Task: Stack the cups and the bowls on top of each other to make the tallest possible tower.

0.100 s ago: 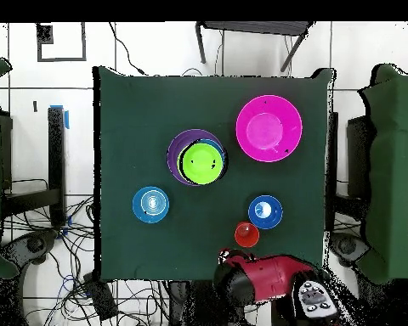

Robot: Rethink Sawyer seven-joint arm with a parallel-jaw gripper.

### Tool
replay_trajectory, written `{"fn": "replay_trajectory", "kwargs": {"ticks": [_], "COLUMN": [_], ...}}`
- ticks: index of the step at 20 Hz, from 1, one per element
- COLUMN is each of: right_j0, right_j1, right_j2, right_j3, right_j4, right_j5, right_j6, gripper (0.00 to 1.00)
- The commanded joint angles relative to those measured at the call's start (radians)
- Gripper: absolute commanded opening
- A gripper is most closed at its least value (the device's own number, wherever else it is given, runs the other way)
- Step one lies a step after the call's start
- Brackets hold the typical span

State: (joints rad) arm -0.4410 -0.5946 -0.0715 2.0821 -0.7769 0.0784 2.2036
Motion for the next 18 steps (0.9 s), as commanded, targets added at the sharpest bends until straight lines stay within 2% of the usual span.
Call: {"fn": "replay_trajectory", "kwargs": {"ticks": [1, 2, 5, 9, 12, 18], "right_j0": [0.051, 0.077, 0.097, 0.139, 0.159, 0.132], "right_j1": [0.104, 0.128, 0.178, 0.222, 0.219, 0.175], "right_j2": [0.007, -0.035, -0.082, -0.135, -0.154, -0.114], "right_j3": [-0.054, -0.059, -0.095, -0.137, -0.146, -0.129], "right_j4": [-0.081, -0.094, -0.109, -0.085, -0.067, -0.068], "right_j5": [-0.085, -0.129, -0.182, -0.227, -0.226, -0.167], "right_j6": [0.029, 0.044, 0.045, 0.056, 0.050, 0.020], "gripper": [1.00, 1.00, 1.00, 1.00, 1.00, 1.00]}}
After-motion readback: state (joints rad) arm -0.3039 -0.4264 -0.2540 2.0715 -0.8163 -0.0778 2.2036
